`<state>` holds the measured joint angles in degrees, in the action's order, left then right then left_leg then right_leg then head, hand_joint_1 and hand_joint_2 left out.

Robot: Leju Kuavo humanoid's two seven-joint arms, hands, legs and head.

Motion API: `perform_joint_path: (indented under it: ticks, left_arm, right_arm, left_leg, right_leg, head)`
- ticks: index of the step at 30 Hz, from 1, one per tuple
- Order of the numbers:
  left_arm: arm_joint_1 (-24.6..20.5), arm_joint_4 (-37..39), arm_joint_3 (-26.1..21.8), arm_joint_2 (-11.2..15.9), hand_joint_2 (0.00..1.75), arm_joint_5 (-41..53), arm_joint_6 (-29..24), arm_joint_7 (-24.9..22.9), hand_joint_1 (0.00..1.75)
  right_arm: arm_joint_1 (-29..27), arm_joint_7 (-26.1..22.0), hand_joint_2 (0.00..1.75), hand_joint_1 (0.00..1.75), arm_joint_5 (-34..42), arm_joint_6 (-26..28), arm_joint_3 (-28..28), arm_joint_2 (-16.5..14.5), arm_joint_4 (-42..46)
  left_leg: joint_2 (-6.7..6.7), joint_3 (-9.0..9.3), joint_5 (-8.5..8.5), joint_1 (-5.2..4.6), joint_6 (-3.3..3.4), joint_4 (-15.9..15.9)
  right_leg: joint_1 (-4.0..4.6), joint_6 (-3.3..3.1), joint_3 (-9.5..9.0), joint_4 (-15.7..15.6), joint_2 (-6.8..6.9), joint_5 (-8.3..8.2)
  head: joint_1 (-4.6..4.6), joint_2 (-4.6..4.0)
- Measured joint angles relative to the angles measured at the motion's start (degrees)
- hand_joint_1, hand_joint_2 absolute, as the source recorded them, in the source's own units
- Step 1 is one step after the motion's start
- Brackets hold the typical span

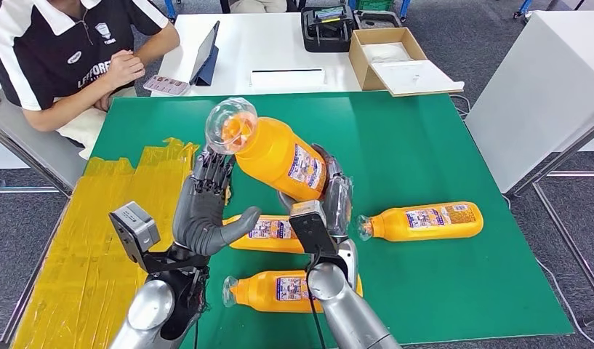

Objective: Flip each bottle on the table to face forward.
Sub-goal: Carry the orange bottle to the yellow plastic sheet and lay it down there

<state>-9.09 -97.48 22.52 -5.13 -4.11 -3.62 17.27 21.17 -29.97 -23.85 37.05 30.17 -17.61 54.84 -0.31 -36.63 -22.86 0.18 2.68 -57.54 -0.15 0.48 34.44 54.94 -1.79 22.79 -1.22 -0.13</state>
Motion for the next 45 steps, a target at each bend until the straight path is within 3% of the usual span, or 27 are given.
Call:
perform_joint_path:
  ticks: [12,28,40,45]
  left_arm:
    - [-1.2,0.0,0.8,-0.9,1.75,0.8,-0.7,-0.8,0.0]
    - [-1.1,-0.1,-0.8,-0.9,1.75,-0.9,-1.8,-0.7,0.0]
    - [-1.6,1.1,-3.9,-0.9,1.75,-1.5,-0.5,-0.9,0.0]
    - [-2.0,2.7,-4.5,-0.9,1.75,-1.8,0.2,-0.9,0.0]
  right_arm:
    - [2.9,2.9,1.75,1.75,0.3,-1.0,1.8,-2.2,-1.9]
    - [8.6,11.6,1.75,1.75,1.8,-3.1,15.8,-3.2,-8.9]
    - [8.3,12.6,1.75,1.75,-8.9,-4.9,18.7,-2.4,-12.7]
    - [8.3,12.3,1.75,1.75,-10.1,-5.2,18.2,-2.4,-13.8]
  left_leg:
    - [0.01,0.0,0.01,0.01,-0.01,0.0]
    - [0.01,-0.02,0.01,0.01,-0.02,0.0]
    - [0.02,0.06,0.01,0.01,-0.02,0.0]
    - [0.02,0.33,0.16,0.01,-0.07,0.0]
  right_leg:
    - [0.01,0.0,0.01,0.0,-0.01,0.0]
    - [0.0,-0.01,0.02,0.0,0.0,0.0]
    - [0.0,-0.01,0.07,0.0,0.0,0.0]
    - [0.0,-0.01,0.16,0.0,-0.02,-0.04]
  head:
    - [0.0,0.0]
    - [0.0,0.0]
    - [-0.01,0.0]
    - [0.0,0.0]
